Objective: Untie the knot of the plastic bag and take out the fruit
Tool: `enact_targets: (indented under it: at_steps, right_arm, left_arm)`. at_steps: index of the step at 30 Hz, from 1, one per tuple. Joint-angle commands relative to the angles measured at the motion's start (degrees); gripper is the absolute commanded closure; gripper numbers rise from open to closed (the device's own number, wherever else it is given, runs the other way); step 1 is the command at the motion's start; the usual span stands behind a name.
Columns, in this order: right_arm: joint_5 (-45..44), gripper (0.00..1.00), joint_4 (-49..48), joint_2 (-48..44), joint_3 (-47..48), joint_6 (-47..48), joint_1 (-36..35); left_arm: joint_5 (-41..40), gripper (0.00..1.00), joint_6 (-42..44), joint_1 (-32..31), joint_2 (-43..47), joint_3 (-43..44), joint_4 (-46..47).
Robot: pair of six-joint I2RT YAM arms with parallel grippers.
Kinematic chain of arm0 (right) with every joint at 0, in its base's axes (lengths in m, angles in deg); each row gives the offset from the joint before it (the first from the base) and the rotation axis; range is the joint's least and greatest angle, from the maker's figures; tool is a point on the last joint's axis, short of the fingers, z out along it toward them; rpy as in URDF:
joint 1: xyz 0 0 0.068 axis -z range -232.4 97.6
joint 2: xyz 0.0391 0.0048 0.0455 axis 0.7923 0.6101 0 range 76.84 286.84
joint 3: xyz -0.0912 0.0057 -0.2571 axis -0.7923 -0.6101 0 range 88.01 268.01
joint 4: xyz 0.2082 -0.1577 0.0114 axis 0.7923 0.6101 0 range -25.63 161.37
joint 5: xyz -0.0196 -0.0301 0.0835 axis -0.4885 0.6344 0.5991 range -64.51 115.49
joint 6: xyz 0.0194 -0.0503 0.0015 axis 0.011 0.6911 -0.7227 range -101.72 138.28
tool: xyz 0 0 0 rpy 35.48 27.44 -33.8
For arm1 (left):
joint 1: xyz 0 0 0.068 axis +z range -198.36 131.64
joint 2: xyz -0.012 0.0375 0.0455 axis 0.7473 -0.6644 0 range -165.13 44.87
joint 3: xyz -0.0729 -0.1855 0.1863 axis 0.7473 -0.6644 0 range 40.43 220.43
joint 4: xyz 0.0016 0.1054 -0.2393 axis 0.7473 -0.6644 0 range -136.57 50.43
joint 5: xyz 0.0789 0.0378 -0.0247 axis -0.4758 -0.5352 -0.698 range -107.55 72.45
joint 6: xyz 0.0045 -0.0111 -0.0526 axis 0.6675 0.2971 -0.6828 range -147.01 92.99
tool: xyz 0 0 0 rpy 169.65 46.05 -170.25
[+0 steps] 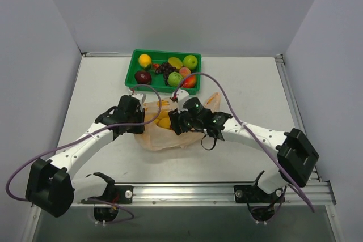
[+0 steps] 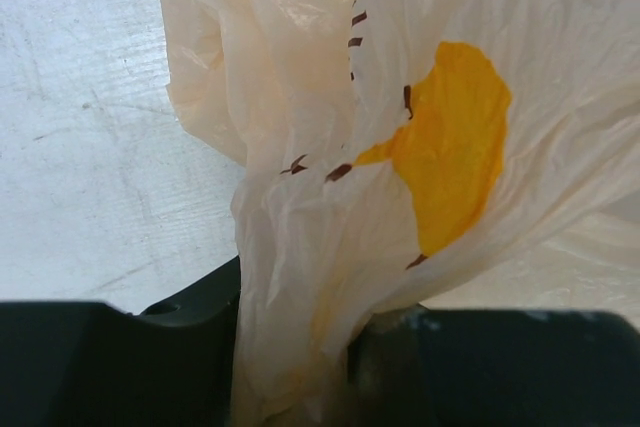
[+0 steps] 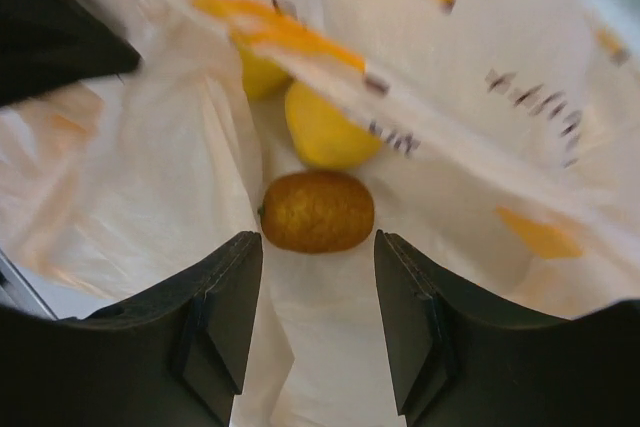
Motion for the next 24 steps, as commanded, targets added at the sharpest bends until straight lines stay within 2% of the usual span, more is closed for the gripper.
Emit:
enact_targets:
  at_steps: [1,8,13,14,17,18,21,24]
  right_arm:
    - [-1.57,0.52,-6.68,3.76,-4.27,-4.83,-2.06]
    - [9.06,0.60,-8.19,11.41,-4.98,-4.57,-8.30]
    - [6.62,0.59,-6.52,11.25,-3.84,-4.22,-8.74]
    - [5.74,0.58,-6.35,10.03,-3.66,-4.13,-8.74]
    - [-0.84,0.43,-3.54,8.09,-2.08,-4.57,-8.74]
    - [-2.25,0.35,-2.58,7.65,-1.82,-4.83,-8.74]
    - [-6.65,0.28,-2.57,5.63,-2.08,-6.67,-8.48]
    - [-9.20,0.27,-2.39,5.01,-1.90,-9.84,-7.95]
  left_arm:
    - [0.74,0.66,-1.73,0.35,2.17,-0.01,3.20]
    - [0.30,0.64,-4.10,0.26,3.58,-1.24,4.08]
    - [2.58,0.55,-6.30,0.09,3.58,-2.64,5.23]
    - [2.50,0.55,-6.22,0.09,3.23,-2.73,5.23]
    - [2.23,0.55,-5.78,0.09,2.79,-2.47,5.14]
    - [2.15,0.55,-5.69,0.09,2.62,-2.38,5.14]
    - [1.62,0.55,-4.90,0.09,2.35,-2.20,5.05]
    - [0.74,0.55,-4.46,0.09,2.26,-2.20,4.70]
